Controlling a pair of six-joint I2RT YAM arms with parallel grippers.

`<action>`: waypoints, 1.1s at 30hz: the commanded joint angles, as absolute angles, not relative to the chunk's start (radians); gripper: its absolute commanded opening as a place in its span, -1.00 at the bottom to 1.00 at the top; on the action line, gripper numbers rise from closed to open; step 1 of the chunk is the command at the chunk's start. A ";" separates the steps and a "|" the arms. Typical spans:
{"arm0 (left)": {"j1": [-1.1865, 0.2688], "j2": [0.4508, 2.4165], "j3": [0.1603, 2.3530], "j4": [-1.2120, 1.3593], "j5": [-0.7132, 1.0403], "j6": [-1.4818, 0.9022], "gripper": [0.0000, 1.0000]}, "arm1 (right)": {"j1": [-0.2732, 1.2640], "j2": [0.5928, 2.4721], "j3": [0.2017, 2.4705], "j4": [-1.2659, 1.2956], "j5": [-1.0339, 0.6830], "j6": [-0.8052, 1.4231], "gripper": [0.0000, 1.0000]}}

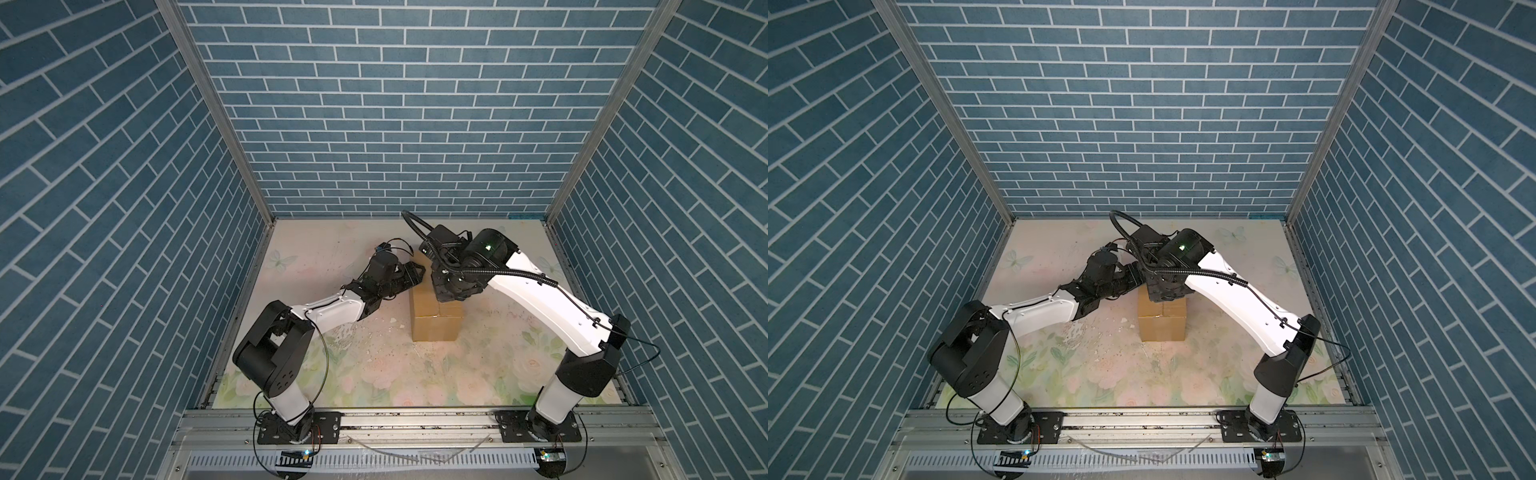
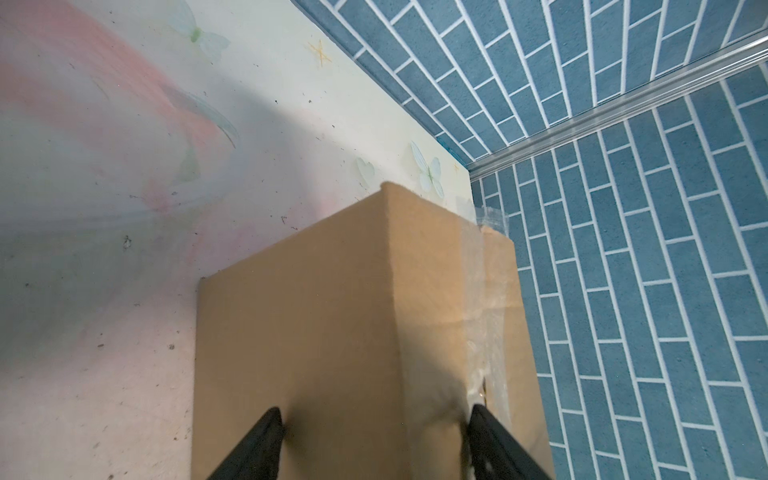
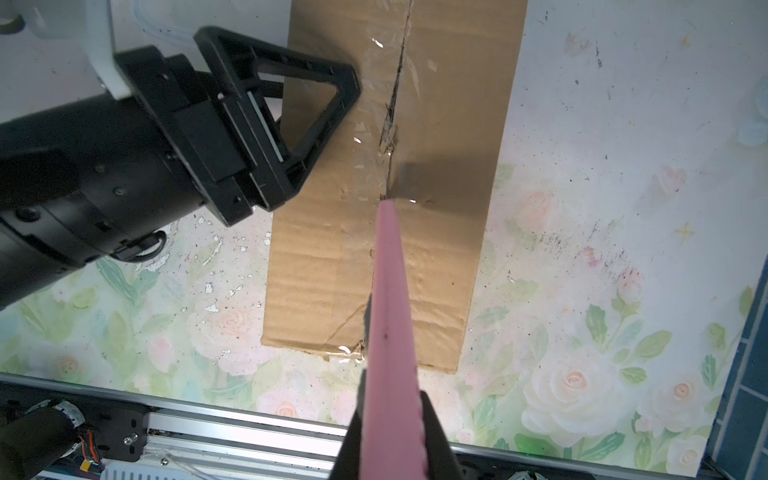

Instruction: Unpack the express box

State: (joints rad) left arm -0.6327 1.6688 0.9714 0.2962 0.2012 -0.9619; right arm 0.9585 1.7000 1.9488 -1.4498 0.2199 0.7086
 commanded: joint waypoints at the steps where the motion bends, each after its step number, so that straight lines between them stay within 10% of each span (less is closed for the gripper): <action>1: -0.636 1.708 0.954 0.235 0.172 -0.964 0.40 | 0.976 1.689 1.900 -1.520 0.119 0.739 -1.00; 33: -0.639 1.650 0.962 0.185 0.281 -0.937 0.52 | 0.968 1.665 1.846 -1.520 0.128 0.747 -1.00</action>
